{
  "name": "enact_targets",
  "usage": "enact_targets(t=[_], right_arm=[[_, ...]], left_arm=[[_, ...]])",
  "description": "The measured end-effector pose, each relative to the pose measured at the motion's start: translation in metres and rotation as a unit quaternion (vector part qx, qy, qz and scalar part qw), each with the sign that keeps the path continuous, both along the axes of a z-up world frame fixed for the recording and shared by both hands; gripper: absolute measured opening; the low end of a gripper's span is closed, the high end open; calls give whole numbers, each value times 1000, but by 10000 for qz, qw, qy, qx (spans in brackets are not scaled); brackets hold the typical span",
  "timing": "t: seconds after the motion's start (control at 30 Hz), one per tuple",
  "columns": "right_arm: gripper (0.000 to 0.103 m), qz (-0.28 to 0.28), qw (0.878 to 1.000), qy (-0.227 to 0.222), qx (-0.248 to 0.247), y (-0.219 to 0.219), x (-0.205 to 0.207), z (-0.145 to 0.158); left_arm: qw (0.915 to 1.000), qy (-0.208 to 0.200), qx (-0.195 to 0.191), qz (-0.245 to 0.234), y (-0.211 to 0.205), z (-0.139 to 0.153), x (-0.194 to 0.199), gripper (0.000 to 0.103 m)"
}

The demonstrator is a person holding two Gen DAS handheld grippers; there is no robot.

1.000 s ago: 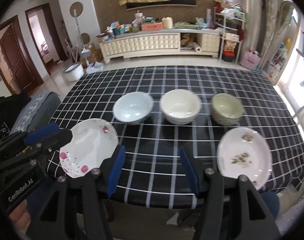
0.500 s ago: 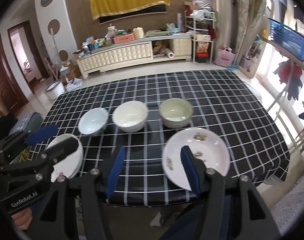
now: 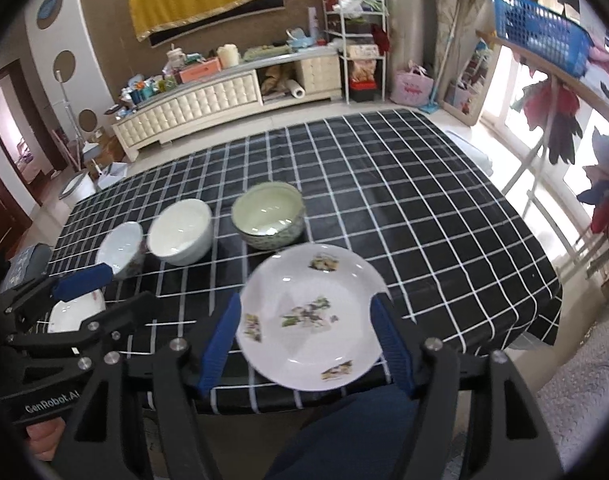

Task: Organize plates and bowls
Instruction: 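Reach the right tool to the cartoon-print plate and grasp its rim, then lift the cartoon-print plate and carry it toward the stacked plates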

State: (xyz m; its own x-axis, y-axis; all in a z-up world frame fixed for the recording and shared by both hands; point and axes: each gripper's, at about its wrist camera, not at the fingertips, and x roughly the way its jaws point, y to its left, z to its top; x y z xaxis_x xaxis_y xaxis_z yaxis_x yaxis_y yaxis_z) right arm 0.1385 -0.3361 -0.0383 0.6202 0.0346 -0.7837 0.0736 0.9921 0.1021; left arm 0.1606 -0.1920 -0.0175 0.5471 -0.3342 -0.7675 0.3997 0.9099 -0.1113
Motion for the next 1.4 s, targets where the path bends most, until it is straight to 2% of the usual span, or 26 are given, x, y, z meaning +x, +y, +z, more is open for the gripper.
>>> enact_targets(t=[0.27,0.4,0.57,0.7,0.77,0.87,0.97,1.03,1.13,1.2,1.27,1.4], right_arm=[[71,-93,9989,451,64,-22,25,-34],[71,-75,9979,638,108,-30,37,-50],[71,-89,9964,841,101,-40,50,-75],[71,-88,9941,1051,246,-48,57,-93],[71,-41,9935,1128,115,-50,60,-100],[71,-106,9928,1181,191,-58,62,-107],[71,-80,9901,1302,513,-66,65,-113],[71,-105,9901,1288,538,-71,66,-112],[60,-143,9892,1401,417,-72,69,-115],[44,-161,9873,1507,471,-74,69,-119],[34,-169,9862,1550,555,-77,68,-122],[31,-142,9850,1648,492,-80,68,-124]], left_arm=[[9983,572,-23,96,-21,-33,30,69],[9968,763,119,184,-28,-53,45,69],[9933,1101,116,330,-29,-79,62,69],[9921,1191,297,271,-34,-99,70,69],[9909,1253,409,266,-36,-111,74,69],[9891,1385,428,245,-39,-122,79,69],[9878,1471,470,198,-45,-132,82,59],[9865,1530,536,224,-48,-139,85,52],[9852,1608,449,384,-46,-147,89,43],[9838,1696,393,433,-46,-151,91,38],[9832,1747,337,405,-46,-152,90,34],[9834,1746,408,275,-52,-154,89,26]])
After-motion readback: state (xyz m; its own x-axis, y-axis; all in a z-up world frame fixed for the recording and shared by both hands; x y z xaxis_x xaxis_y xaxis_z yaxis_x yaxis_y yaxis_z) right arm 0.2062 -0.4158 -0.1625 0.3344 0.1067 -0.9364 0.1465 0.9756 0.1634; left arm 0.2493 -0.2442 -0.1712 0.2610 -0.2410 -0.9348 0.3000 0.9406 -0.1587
